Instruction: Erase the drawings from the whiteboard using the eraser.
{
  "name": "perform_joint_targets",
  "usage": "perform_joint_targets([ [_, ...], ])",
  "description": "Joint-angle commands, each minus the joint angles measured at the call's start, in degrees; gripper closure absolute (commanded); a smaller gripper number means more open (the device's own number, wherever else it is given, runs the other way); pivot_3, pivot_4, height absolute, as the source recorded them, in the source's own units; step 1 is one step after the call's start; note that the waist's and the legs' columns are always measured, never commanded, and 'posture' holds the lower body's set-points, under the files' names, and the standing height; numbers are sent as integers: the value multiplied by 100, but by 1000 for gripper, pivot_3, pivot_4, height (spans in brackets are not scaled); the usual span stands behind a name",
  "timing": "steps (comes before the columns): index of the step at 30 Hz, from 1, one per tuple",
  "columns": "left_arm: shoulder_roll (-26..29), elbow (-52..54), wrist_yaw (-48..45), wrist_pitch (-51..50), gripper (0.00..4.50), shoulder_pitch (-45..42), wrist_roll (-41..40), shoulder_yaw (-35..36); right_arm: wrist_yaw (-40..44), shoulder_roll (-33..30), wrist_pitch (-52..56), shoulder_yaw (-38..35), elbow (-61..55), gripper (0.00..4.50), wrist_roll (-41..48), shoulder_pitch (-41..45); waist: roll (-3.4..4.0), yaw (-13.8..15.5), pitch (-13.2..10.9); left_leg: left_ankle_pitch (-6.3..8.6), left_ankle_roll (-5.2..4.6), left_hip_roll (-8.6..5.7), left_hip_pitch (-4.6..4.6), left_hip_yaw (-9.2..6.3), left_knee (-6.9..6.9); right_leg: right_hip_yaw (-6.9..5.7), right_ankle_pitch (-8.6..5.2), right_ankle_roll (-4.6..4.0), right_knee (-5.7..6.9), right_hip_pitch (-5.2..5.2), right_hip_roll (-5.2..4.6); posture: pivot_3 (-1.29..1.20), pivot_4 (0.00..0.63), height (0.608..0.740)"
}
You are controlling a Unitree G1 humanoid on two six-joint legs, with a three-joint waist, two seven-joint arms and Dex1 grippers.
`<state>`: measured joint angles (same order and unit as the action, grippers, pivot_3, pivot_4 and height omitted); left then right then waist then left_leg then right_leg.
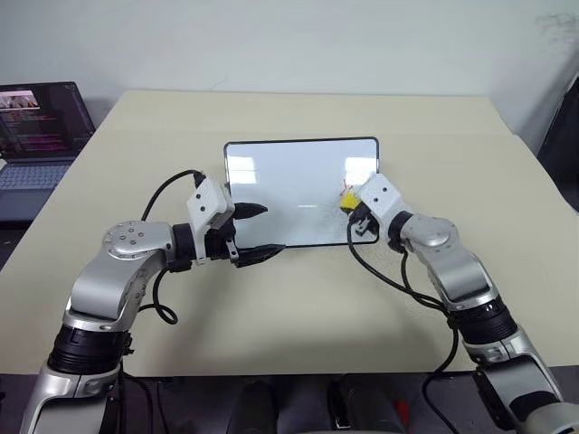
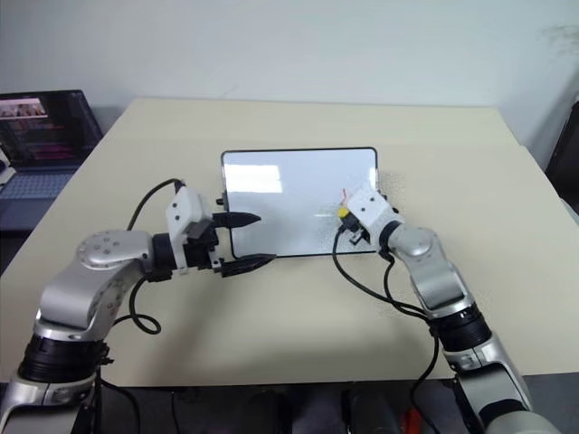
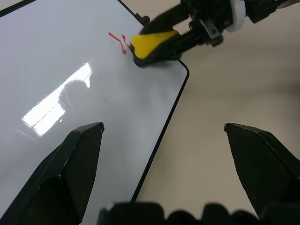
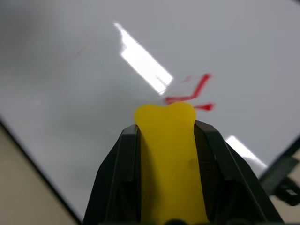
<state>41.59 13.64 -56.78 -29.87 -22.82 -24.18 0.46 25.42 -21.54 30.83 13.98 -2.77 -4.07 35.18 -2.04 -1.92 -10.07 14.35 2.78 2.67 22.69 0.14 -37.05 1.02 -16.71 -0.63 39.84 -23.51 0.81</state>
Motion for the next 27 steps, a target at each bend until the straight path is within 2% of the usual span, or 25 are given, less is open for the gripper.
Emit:
perform_joint_targets([
  [1,79,197,38,-10,0,-42,-97,165,-321,53,-299,-314,179,3306,-144,353,0,6,0,0,0,-1,-1,0,0,-2,0,0,1,1,0,0,150,740],
  [6,75,265,49,-51,0,4,-120,160,0,-15,-178,-150,341,3306,-154,386,0,10,0,0,0,2,2,0,4,-4,0,-1,-6,0,2,0,150,740],
  [10,125,307,75,-88,0,63,-138,250,920,-481,84,421,-37,3306,-160,-69,-4,14,3,1,0,2,1,-2,3,-3,0,-1,-10,2,0,0,150,740],
  [13,148,318,123,-87,0,105,-139,291,871,-469,-34,420,-62,3306,-267,-15,-5,-7,3,1,-1,2,-8,0,1,1,0,0,-1,5,1,0,150,740],
  [20,148,370,173,-116,0,127,-162,305,-5,-220,-777,55,643,3306,-634,710,-3,6,2,-7,-4,1,-24,2,0,-1,-4,8,13,9,8,0,150,740],
  [24,163,455,187,-152,0,187,-198,335,349,-329,-568,142,629,3306,-597,594,-4,13,3,-6,-3,3,-16,2,3,-3,6,-12,6,9,8,0,150,740],
  [27,186,453,185,-167,0,201,-215,362,950,-539,-335,392,366,3306,-537,293,-5,20,3,-5,-3,4,-6,-2,5,-2,5,-11,-7,6,6,0,150,740],
])
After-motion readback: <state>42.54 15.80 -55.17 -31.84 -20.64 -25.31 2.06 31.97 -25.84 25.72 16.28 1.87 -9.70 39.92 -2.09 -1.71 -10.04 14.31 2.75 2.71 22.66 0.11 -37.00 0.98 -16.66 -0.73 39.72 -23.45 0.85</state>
